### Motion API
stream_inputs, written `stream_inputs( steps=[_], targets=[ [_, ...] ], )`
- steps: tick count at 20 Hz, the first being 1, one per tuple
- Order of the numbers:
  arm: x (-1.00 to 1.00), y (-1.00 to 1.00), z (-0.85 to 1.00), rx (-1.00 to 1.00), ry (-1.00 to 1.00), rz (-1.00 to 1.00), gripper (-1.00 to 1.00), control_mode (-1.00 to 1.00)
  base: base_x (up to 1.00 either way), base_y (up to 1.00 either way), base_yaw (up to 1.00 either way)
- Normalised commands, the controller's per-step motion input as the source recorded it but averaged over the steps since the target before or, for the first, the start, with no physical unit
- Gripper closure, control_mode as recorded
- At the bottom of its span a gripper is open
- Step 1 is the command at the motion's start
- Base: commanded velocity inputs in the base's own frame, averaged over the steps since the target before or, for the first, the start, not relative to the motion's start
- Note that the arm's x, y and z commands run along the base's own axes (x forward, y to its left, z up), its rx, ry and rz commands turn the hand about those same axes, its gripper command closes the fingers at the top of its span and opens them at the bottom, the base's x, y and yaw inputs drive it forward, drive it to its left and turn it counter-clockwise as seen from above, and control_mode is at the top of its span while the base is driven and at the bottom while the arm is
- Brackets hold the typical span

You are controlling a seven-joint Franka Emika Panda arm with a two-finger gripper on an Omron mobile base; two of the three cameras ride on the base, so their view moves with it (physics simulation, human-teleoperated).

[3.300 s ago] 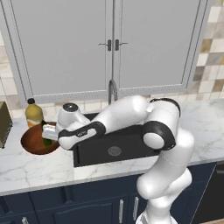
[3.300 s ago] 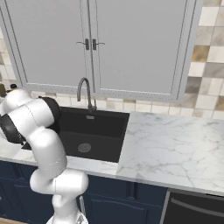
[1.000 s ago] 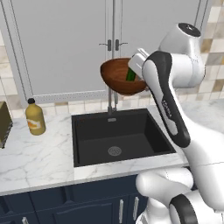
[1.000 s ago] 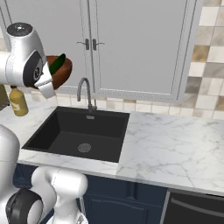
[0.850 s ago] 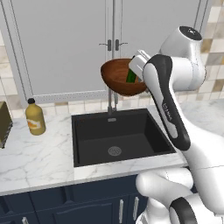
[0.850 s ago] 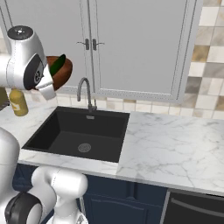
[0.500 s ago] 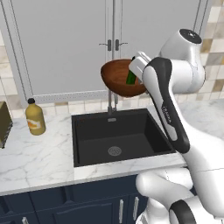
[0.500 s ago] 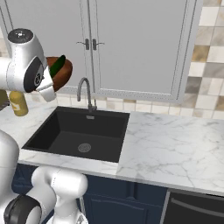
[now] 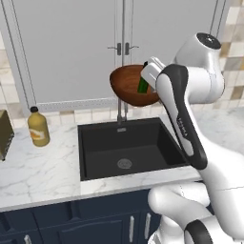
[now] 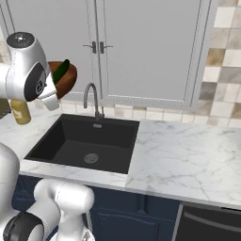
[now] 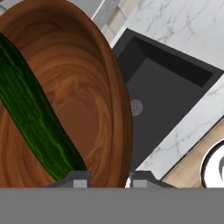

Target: Pick the cucumber from the sink and place it in the bowl. Then pick the bowl and place it in the microwave. Then close the microwave door and press the start button.

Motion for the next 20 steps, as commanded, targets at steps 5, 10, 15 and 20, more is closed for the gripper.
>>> stream_inputs(
  steps=[5, 10, 15, 20],
  targets=[
    [0.00, 0.00, 0.00, 0.00, 0.00, 0.00, 1.00, 1.00, -0.59, -0.21, 0.00],
    [0.00, 0.00, 0.00, 0.00, 0.00, 0.00, 1.00, 1.00, -0.67, -0.15, 0.00],
    [0.00, 0.00, 0.00, 0.00, 0.00, 0.00, 1.00, 1.00, -0.43, -0.01, -0.03],
    [0.00, 0.00, 0.00, 0.00, 0.00, 0.00, 1.00, 1.00, -0.24, -0.07, -0.47]
  ],
)
